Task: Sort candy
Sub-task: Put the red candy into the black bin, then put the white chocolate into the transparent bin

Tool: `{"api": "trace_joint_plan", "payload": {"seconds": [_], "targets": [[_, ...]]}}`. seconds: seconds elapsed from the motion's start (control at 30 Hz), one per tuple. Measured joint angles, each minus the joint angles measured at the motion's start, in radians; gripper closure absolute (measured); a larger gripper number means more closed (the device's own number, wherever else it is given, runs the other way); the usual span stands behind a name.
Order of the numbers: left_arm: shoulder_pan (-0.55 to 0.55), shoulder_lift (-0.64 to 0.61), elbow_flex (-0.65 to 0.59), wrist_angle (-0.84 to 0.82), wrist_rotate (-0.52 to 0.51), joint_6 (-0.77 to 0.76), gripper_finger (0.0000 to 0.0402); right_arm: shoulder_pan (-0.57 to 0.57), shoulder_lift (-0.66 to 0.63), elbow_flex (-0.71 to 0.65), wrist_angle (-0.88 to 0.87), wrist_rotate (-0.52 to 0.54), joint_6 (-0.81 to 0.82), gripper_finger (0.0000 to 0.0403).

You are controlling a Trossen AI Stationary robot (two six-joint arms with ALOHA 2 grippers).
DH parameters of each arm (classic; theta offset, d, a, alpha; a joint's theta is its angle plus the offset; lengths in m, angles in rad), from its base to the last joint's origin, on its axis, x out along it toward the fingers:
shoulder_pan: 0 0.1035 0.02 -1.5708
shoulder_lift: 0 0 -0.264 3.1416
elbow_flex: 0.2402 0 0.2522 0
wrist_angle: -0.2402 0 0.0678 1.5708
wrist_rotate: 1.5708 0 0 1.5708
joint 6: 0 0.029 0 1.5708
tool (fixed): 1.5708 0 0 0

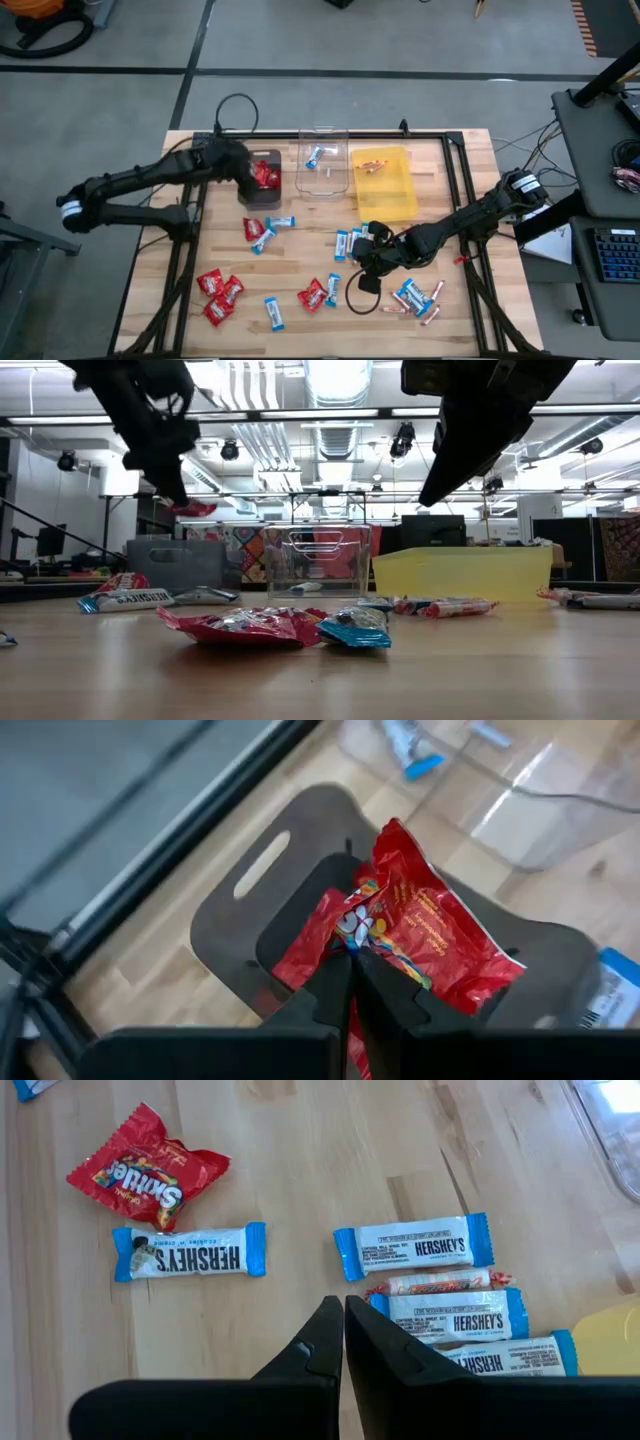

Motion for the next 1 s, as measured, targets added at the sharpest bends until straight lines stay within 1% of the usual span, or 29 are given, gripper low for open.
{"api": "trace_joint_plan", "payload": {"seconds": [0.07,0.17,0.43,0.67,0.8,1.0], "targets": [[0.052,0.032,-0.004,0.022,0.050,0.025,0.0401,0.000,0.000,0.000,0.001,0.000,0.000,0.0394],[0.086,0.081,-0.011,0.036,0.095,0.053,0.0401,0.000,0.000,0.000,0.001,0.001,0.004,0.0394],[0.090,0.189,-0.013,0.033,0.097,0.055,0.0401,0.000,0.000,0.000,0.001,0.002,0.028,0.0394],[0.089,0.222,-0.013,0.030,0.097,0.063,0.0400,-0.003,0.000,0.000,0.001,0.004,0.049,0.0394],[0.087,0.219,-0.013,0.022,0.098,0.074,0.0375,-0.007,0.000,0.000,0.001,0.003,0.053,0.0394],[0.087,0.213,-0.013,0.012,0.099,0.075,0.0308,-0.009,0.000,0.000,0.002,0.003,0.054,0.0394]]}}
